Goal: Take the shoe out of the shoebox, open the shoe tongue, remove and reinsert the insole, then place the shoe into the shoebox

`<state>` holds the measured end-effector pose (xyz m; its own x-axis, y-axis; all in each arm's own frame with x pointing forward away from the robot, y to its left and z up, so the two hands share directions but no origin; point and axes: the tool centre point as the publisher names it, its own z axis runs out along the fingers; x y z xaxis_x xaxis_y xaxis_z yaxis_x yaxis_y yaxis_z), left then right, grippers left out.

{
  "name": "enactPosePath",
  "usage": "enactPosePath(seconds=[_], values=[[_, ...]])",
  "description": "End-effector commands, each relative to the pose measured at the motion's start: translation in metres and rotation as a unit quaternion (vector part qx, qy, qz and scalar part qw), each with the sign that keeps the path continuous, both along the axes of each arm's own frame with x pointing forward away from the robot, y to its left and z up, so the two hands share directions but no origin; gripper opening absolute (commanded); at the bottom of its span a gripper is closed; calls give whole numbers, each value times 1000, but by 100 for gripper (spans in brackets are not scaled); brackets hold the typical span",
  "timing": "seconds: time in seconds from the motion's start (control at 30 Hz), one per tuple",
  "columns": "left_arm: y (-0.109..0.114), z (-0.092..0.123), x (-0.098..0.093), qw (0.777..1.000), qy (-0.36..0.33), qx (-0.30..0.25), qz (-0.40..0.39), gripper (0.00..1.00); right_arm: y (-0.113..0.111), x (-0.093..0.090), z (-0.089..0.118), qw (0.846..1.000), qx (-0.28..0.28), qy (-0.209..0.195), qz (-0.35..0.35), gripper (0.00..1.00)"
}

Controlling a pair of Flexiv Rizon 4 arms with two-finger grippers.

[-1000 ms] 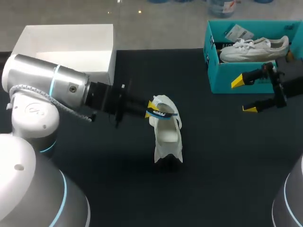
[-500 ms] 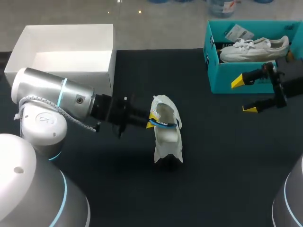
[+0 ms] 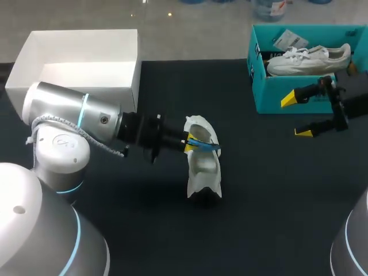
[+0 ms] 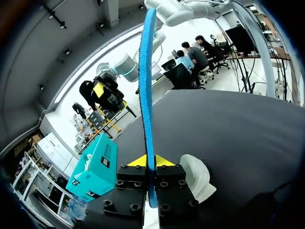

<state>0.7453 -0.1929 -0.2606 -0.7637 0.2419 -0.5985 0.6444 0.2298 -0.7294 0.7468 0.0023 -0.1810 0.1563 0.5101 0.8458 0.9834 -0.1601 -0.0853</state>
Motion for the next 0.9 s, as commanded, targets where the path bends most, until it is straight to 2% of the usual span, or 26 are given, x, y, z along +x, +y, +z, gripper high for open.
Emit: enactPosePath(seconds=[0.03,0.17,0.43,0.63,0.73,0.9], values=[[5,13,-9,1000,-4,-2,2,0,1,0,0,1000,-2,1,0,100],[2,10,-11,1000,1,-7,-2,0,1,0,0,1000,-2,1,0,100],[6,-20,-6,999,16,34,1,0,1,0,0,1000,-2,1,0,100],[17,-21,1,998,11,56,20,0,1,0,0,1000,-2,1,0,100],[19,-16,5,998,8,62,24,0,1,0,0,1000,-2,1,0,100],[3,18,-6,1000,-2,5,4,0,1,0,0,1000,-2,1,0,100]])
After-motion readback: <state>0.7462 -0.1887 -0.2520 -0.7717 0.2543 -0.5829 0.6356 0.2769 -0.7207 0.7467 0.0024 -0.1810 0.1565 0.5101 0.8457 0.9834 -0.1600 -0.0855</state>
